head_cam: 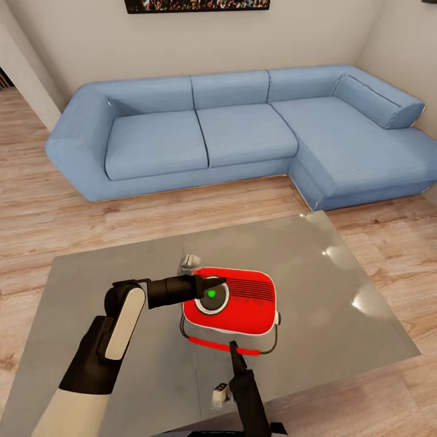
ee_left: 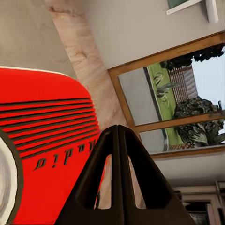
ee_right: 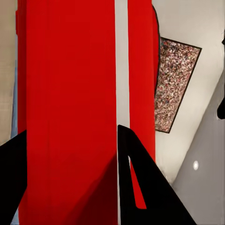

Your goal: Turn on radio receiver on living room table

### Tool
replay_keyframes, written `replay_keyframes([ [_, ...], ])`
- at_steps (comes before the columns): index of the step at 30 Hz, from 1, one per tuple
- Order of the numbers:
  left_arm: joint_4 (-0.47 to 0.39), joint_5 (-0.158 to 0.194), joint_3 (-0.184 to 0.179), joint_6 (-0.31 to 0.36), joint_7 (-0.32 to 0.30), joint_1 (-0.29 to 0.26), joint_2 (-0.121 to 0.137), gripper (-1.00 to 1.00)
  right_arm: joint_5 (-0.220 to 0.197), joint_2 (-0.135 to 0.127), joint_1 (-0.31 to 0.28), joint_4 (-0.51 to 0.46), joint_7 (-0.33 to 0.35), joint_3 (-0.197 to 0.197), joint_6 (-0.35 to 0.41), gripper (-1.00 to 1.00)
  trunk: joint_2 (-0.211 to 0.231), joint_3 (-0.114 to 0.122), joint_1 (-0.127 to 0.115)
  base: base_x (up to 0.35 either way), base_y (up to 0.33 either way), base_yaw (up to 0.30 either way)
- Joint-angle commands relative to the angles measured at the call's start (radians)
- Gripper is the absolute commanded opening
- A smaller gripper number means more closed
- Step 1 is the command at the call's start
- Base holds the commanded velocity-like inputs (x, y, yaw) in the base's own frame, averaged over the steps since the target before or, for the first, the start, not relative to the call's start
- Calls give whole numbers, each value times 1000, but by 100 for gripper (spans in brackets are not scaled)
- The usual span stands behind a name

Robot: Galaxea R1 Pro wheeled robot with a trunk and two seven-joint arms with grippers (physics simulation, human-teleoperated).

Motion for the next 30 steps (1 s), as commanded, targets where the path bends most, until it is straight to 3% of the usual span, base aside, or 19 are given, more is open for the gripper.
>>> replay_keyframes([
  [1, 0, 0, 0, 0, 0, 0, 0, -100, 5, -1, 0, -2, 10, -6, -2, -100, 0, 0, 0, 0, 0, 0],
  [5, 0, 0, 0, 0, 0, 0, 0, -100, 2, -4, 0, -7, 52, -79, -71, -100, 0, 0, 0, 0, 0, 0],
  [7, 1, -4, 1, 0, 0, 0, 1, -100, -9, -5, 0, -18, 126, -173, -148, -100, 0, 0, 0, 0, 0, 0],
  [10, 5, -11, 1, 0, 1, 0, 4, -100, -12, -11, 0, -95, 256, -285, -211, -100, 0, 0, 0, 0, 0, 0],
  [11, 6, -11, 1, 0, 1, 0, 4, -100, -12, -16, 0, -119, 284, -304, -216, -100, 0, 0, 0, 0, 0, 0],
  [15, 12, -25, 3, 0, 1, 0, 8, -100, -9, -81, 0, -415, 582, -448, -227, -100, 0, 0, 0, 0, 0, 0],
  [16, 14, -43, 4, 0, 1, 0, 10, -100, -8, -113, 0, -605, 774, -529, -214, -100, 0, 0, 0, 0, 0, 0],
  [17, 15, -47, 4, 0, 1, 0, 10, -100, -8, -119, 0, -651, 825, -552, -209, -100, 0, 0, 0, 0, 0, 0],
  [18, 18, -56, 5, 0, 1, 0, 10, -100, -8, -128, 0, -738, 930, -601, -197, -100, 0, 0, 0, 0, 0, 0],
  [19, 29, -73, 6, 0, 1, 0, 9, -100, -7, -137, 0, -870, 1126, -702, -178, -100, 0, 0, 0, 0, 0, 0],
  [20, 36, -79, 6, 0, 1, 0, 9, -100, -6, -138, 0, -910, 1205, -748, -173, -100, 0, 0, 0, 0, 0, 0],
  [24, 78, -92, 6, -6, 6, 0, 9, -100, -10, -134, 3, -971, 1397, -868, -157, -100, 0, 0, 0, 0, 0, 0],
  [26, 104, -105, 6, -8, 7, 0, 9, -100, -13, -130, -10, -978, 1477, -898, -136, -100, 0, 0, 0, 0, 0, 0],
  [29, 139, -152, 6, -11, 7, 0, 8, -100, -33, -101, -81, -981, 1695, -966, -69, -100, 0, 0, 0, 0, 0, 0],
  [30, 142, -156, 6, -11, 8, 0, 8, -100, -40, -98, -89, -981, 1726, -977, -60, -100, 0, 0, 0, 0, 0, 0],
])
